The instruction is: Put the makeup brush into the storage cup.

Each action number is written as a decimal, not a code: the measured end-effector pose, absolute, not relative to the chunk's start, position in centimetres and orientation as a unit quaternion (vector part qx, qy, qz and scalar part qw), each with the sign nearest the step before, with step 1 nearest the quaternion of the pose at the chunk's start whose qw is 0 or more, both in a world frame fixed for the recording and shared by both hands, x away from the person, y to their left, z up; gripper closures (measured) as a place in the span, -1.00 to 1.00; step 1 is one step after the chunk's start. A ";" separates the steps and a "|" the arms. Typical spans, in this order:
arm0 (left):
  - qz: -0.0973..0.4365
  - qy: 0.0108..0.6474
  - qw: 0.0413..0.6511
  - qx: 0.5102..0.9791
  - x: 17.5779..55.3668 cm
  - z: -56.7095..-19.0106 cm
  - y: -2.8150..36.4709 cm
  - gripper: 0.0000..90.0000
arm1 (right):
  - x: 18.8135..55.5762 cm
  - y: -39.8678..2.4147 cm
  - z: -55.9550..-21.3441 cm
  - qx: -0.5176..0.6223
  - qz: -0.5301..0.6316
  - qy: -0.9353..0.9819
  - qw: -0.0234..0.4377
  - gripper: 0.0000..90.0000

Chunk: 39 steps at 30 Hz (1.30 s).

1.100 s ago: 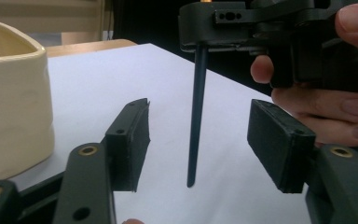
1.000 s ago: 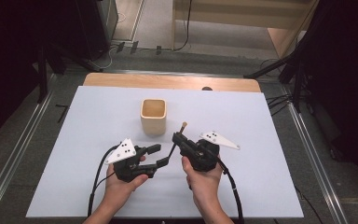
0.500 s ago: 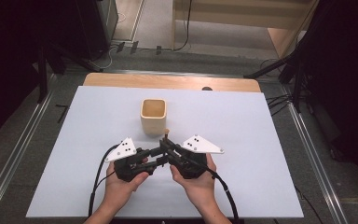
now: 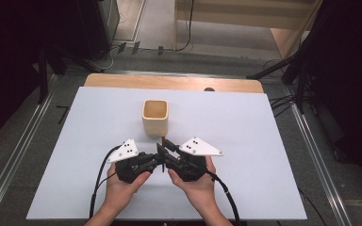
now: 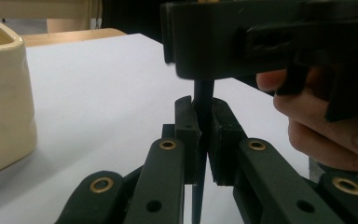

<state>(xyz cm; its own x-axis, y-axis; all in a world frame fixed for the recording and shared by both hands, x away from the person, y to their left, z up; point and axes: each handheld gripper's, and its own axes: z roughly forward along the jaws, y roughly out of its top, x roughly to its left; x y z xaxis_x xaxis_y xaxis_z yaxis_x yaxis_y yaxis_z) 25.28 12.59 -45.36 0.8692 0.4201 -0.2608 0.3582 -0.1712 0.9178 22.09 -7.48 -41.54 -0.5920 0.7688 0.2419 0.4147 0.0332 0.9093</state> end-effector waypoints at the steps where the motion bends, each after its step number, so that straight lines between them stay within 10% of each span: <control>1: 0.028 0.254 0.589 0.767 25.3 -45.4 12.6 0.88 | 22.1 -7.6 -41.5 0.424 0.556 0.698 0.155 0.42; 10: 0.036 0.248 0.582 0.774 25.1 -45.6 12.3 0.87 | 22.4 -8.3 -41.2 0.430 0.565 0.692 0.128 0.87; 15: 0.033 0.251 0.592 0.765 25.0 -45.2 12.4 0.52 | 22.1 -8.1 -41.2 0.418 0.563 0.699 0.140 0.88; 23: 0.046 0.254 0.593 0.762 24.9 -45.0 12.6 0.86 | 21.9 -7.3 -41.6 0.401 0.562 0.709 0.146 0.85; 26: 0.054 0.257 0.589 0.764 25.2 -45.2 12.9 0.87 | 22.2 -7.6 -41.4 0.383 0.575 0.703 0.171 0.00; 30: 0.059 0.259 0.588 0.764 25.4 -45.3 13.2 0.87 | 22.5 -8.6 -41.4 0.398 0.556 0.702 0.201 -0.66; 39: 0.069 0.259 0.583 0.767 25.6 -45.5 13.3 0.87 | 22.5 -13.2 -42.0 0.395 0.562 0.693 0.219 -1.00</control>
<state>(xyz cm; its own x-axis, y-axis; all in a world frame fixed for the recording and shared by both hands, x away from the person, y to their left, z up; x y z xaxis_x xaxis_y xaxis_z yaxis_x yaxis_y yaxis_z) 25.60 13.30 -45.49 0.8562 0.4781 -0.1959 0.3164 -0.1854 0.9304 22.47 -13.16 -42.00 -0.5917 0.7938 0.1407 0.3017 0.0561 0.9518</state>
